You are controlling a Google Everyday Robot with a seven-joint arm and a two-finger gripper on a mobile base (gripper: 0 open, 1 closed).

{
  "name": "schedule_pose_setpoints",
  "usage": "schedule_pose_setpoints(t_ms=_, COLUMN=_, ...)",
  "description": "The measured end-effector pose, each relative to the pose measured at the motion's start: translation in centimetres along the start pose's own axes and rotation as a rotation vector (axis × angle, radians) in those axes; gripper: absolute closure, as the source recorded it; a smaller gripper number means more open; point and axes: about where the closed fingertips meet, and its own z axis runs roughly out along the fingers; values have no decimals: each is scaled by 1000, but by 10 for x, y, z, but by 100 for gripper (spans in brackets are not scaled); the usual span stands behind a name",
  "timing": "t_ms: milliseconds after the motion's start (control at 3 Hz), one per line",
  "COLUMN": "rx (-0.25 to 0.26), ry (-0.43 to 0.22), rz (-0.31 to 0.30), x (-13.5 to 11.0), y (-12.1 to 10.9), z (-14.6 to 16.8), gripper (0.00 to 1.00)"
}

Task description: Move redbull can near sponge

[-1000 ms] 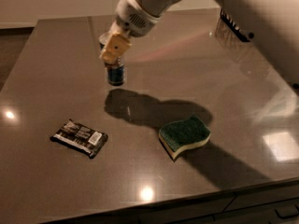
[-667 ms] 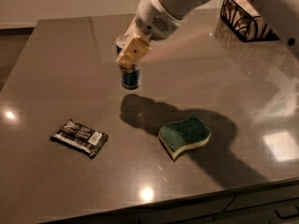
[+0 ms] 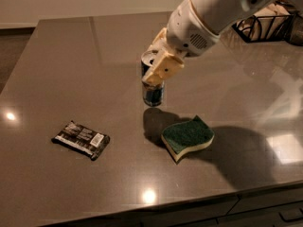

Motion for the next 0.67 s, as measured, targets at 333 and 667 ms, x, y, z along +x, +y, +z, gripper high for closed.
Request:
schedule_pose_setpoints(t_ms=333, rx=-37, ry=10, rz=-3, x=20, y=16, z=1, gripper=100)
schedule_pose_setpoints(t_ms=667, rx=-65, ry=23, rz=-2, x=34, y=24, z=6, gripper=83)
